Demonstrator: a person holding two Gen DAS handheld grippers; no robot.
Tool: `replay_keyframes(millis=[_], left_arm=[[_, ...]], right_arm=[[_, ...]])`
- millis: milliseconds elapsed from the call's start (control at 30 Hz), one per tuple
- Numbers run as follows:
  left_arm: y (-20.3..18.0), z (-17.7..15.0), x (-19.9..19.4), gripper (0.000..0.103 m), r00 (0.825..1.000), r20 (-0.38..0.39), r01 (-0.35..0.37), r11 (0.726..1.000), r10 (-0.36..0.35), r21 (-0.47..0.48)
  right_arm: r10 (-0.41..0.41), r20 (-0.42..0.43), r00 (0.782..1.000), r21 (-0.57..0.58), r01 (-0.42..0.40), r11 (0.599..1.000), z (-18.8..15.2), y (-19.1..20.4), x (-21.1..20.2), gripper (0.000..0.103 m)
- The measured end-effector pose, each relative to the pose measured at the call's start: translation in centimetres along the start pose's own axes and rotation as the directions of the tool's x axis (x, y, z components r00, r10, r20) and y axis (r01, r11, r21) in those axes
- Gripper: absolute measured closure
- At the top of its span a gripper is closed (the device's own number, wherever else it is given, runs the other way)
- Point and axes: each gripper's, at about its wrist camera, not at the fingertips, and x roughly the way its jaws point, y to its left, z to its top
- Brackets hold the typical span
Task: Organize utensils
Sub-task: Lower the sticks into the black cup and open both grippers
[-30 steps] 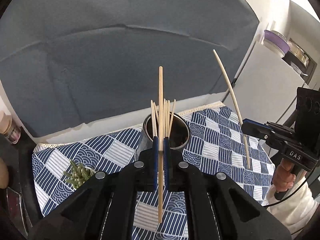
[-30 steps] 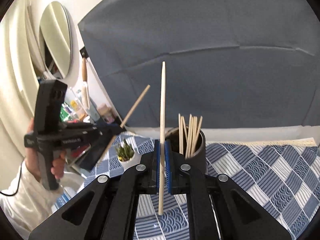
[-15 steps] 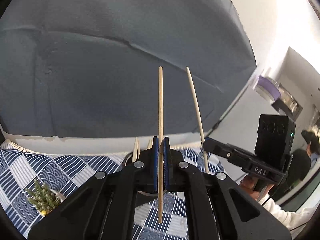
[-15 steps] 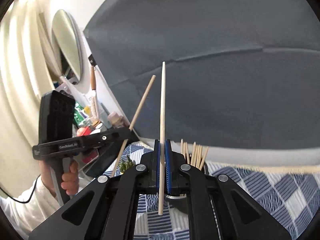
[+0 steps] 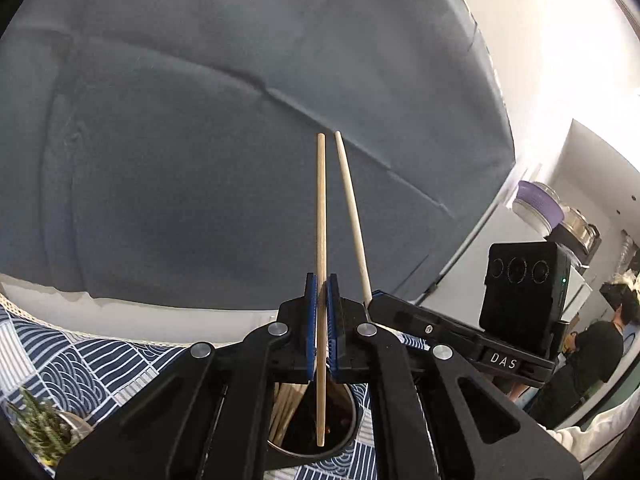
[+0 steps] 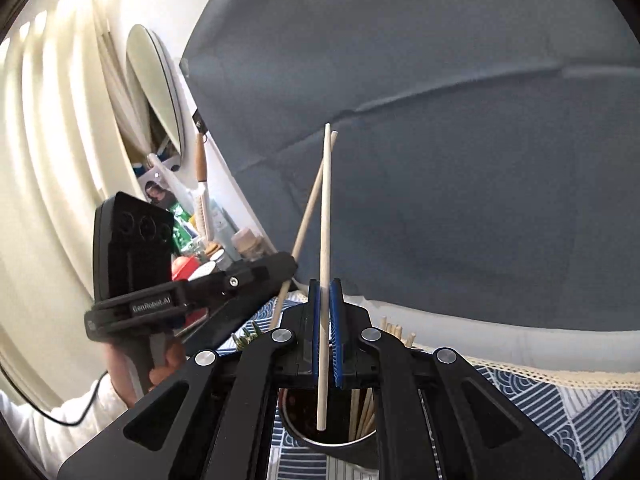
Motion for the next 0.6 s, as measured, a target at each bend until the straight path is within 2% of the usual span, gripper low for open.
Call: replay_keyframes(millis=[267,600], left_arm=[[0.8,-2.8,1.7,0.098,0.998,0.058,-0.029,1.0,0.029,-0.013],[-0.9,-5.6,1.1,0.098,0.994,0.016,-0.106,0.993,0.105,0.06]], right_arm=[[0.025,-0.041,0.999,0.006,-0.025,1.0,-2.1,-1.6,1.8,0.098],[-0.015,-0.112,0.994,-0.053,0.009,0.999,-3.8,-0.8,1.3,0.098]])
